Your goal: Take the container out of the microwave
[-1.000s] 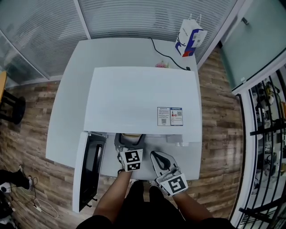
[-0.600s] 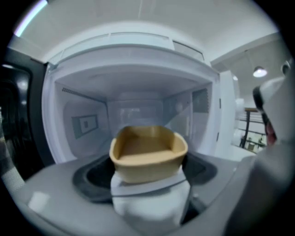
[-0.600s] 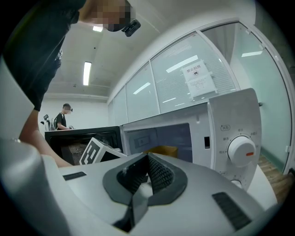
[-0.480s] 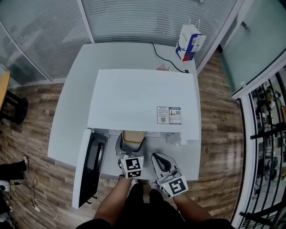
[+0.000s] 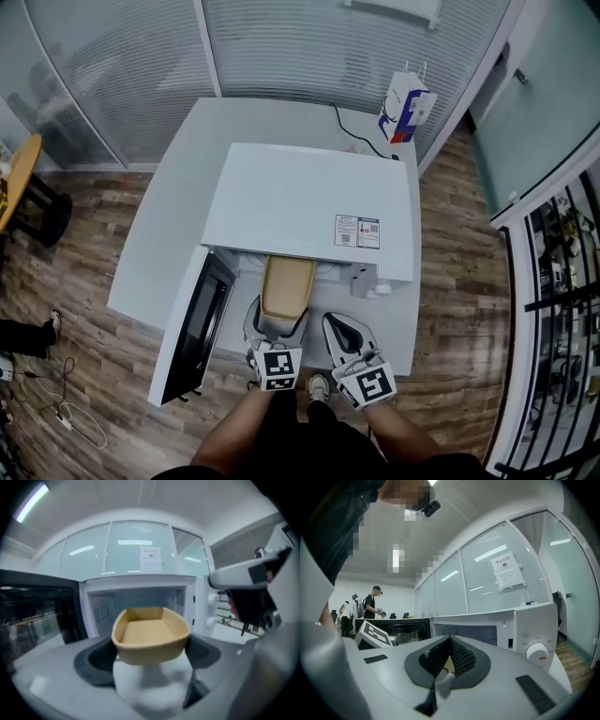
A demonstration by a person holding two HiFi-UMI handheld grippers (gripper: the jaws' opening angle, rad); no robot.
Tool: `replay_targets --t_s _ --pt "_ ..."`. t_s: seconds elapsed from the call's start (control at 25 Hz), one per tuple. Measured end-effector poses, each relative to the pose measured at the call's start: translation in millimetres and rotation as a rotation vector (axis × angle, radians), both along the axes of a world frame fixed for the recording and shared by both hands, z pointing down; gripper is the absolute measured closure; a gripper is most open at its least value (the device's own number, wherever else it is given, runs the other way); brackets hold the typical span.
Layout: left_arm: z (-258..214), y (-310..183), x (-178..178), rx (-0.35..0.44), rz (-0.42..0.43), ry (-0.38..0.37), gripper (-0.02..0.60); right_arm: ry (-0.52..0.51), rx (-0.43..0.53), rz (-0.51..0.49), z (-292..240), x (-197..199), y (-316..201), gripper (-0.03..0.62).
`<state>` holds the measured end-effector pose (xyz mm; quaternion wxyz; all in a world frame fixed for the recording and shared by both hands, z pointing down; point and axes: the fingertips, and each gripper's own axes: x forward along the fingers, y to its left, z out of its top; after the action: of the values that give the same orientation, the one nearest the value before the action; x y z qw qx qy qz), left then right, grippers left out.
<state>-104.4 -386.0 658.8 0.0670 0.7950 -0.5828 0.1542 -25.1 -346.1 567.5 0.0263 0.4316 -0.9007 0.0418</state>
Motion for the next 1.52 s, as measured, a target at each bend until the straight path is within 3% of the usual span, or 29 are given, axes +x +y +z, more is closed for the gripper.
replay_targets --t_s 0.32,0.64,0.92,1.52 --pt "-22.3 49.5 8.4 0.013 0.013 0.013 0.126 0.005 0.054 -0.009 -25.3 8.5 21.7 0.595" --pt "-72.0 79.5 7.4 0.097 0.005 0.041 0.126 -0.012 0.106 0.022 -51.8 21.2 32.7 0.595" --pt "-123.5 67.3 4.9 0.217 -0.001 0.046 0.126 -0.029 0.195 0.035 -86.9 24.7 27.1 0.595" --pt "-197.9 44.5 6.9 0.386 0.013 0.056 0.124 -0.036 0.360 0.083 -155.8 37.2 22.6 0.595"
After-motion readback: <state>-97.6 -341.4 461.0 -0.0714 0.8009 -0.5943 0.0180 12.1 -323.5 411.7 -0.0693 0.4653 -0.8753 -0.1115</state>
